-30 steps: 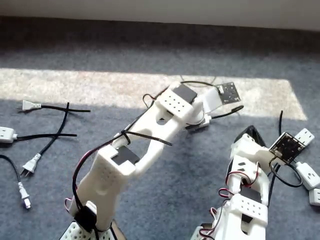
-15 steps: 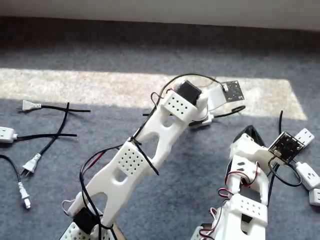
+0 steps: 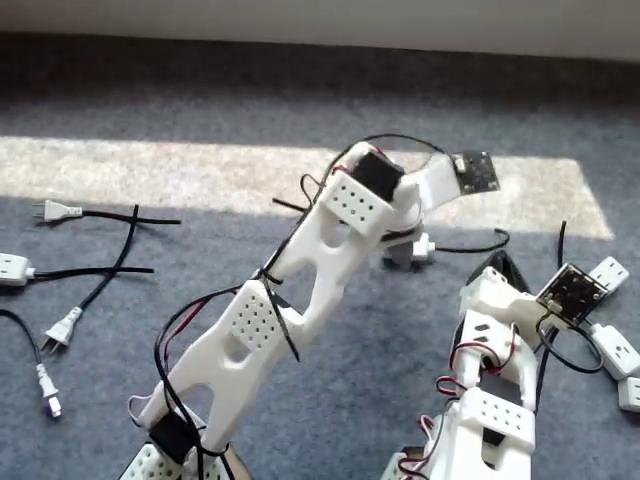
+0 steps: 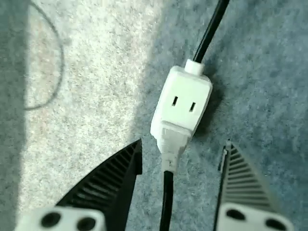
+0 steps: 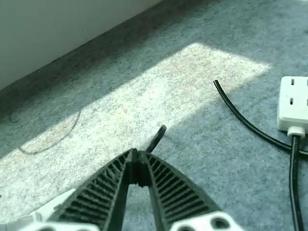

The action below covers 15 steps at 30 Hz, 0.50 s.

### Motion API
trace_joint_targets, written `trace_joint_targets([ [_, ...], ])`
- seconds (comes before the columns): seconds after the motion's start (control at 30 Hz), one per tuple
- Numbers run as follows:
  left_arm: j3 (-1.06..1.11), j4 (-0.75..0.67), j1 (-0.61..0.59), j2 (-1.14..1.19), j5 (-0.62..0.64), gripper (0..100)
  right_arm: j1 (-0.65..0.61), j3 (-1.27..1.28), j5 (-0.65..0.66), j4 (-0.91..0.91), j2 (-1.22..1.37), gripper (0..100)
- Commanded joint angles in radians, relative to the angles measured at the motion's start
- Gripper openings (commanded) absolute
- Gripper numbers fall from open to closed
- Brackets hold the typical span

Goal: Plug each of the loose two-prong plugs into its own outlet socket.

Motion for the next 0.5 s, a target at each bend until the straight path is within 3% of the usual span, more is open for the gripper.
trace_joint_targets([
  [0.0, -0.018, 0.005, -0.004, -0.252, -0.008, 27, -0.012, -0.002, -0.005, -0.015, -0.005, 0.9],
  [0.23, -0.018, 0.005, -0.048, -0.57, 0.063, 26, -0.012, -0.004, -0.005, -0.015, -0.002, 1.0],
  [0.37, -0.012, 0.005, -0.108, -0.753, 0.218, 26, -0.012, -0.008, -0.006, -0.008, 0.002, 2.3],
  [0.47, -0.008, 0.008, -0.173, -0.874, 0.358, 26, -0.016, -0.008, -0.011, -0.007, 0.004, 9.9],
])
